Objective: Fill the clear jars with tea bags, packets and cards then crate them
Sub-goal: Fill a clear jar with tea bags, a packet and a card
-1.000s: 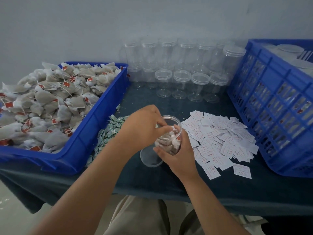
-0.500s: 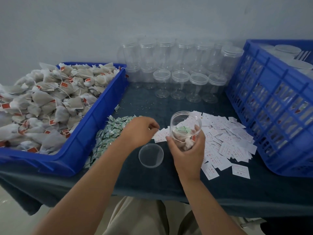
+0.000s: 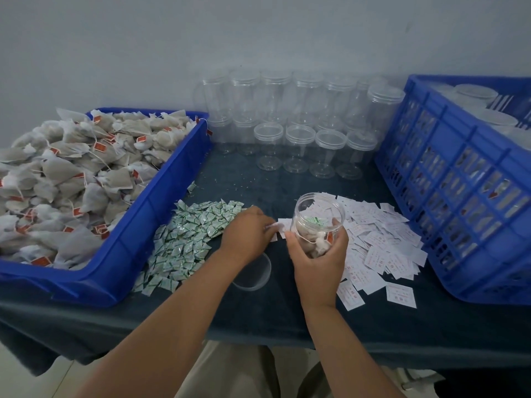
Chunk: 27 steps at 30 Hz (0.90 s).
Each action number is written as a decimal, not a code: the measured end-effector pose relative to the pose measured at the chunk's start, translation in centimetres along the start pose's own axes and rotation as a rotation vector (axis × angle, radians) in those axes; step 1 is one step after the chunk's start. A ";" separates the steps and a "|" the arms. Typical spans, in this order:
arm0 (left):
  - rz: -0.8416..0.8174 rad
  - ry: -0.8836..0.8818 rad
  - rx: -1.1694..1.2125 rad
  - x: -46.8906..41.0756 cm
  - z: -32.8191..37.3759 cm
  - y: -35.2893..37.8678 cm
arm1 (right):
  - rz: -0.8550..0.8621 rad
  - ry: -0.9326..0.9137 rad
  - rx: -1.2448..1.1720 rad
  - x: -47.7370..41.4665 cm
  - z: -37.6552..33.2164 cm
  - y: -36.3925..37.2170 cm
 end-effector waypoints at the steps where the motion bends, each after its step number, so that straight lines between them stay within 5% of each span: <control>1: 0.006 -0.015 0.052 0.0 -0.2 -0.1 | -0.012 0.005 0.005 0.0 0.0 0.1; 9: -0.064 -0.304 0.535 0.6 -3.3 0.0 | -0.062 0.041 0.017 0.2 0.1 0.5; 16: -0.202 -0.334 0.403 0.8 -2.7 1.6 | -0.099 0.034 0.015 0.4 -0.4 0.9; 27: -0.093 -0.306 0.378 -0.1 -2.3 -0.8 | -0.131 0.023 0.042 0.2 -0.4 1.0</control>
Point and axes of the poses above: each hand's wrist, its own x-axis away from the middle knuckle, its own y-axis out of the palm, z = x × y, the point moved 10 cm from there along -x, towards the middle knuckle, and after that the axes turned 12 degrees about -x, right-handed, at the moved point
